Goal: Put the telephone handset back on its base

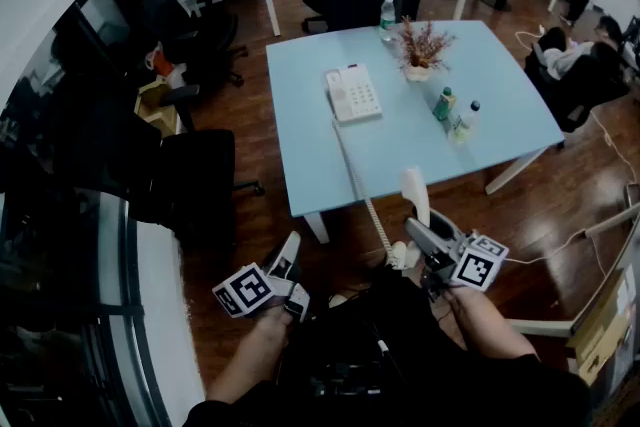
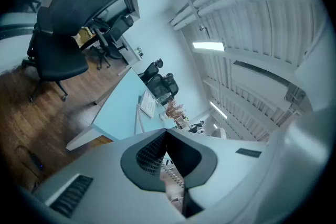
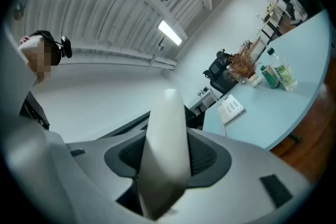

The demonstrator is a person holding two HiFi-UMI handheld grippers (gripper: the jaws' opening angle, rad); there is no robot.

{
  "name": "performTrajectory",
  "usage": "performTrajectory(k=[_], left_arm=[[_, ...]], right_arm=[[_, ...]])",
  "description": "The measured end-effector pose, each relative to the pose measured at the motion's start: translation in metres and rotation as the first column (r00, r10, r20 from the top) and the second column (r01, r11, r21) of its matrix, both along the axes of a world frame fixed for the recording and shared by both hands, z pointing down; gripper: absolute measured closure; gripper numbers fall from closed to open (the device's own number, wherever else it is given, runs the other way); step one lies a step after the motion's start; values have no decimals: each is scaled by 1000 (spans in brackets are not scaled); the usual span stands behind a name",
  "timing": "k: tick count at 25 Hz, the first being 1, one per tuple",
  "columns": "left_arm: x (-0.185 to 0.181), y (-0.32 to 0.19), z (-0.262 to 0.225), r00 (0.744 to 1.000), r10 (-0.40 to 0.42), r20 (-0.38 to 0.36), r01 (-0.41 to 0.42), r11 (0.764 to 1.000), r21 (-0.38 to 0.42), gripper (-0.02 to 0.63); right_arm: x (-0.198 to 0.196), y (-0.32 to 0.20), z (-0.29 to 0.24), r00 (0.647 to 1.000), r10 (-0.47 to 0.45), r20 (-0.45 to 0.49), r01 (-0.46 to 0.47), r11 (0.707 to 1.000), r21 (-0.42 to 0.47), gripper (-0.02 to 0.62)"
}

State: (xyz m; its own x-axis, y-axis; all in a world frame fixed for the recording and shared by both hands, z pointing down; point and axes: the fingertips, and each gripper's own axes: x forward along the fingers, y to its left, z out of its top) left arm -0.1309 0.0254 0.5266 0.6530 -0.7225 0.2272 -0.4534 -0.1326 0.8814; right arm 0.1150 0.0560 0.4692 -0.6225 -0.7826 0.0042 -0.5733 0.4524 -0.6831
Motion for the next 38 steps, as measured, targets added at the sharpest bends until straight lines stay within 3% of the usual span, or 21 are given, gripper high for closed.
performTrajectory(k=[13,23,29,33,38], left_arm=[[-20,-5,7,999,-34,8,34,999,-3,606],[-8,-19,16,1000,-29,-4,29,999,-22,606],[-9,-36,17,999,-45,19,45,999,-29,606],[-24,-59,6,995,-100,29,101,995,-6,606],[-41,-89,-8,986,-132,102,128,991,48,606]], right_arm=[[-12,-4,-8,1000,-10,-29,10,1000,-3,365],[1,-7,3,998,-7,-60,5,999,-42,365],[-6,-35,3,997,-42,-59,39,998,-59,365],[-14,-69,6,996,-66,-60,62,995,-73,365],[-22,-112,-3,995,-89,-52,87,995,-40,365]])
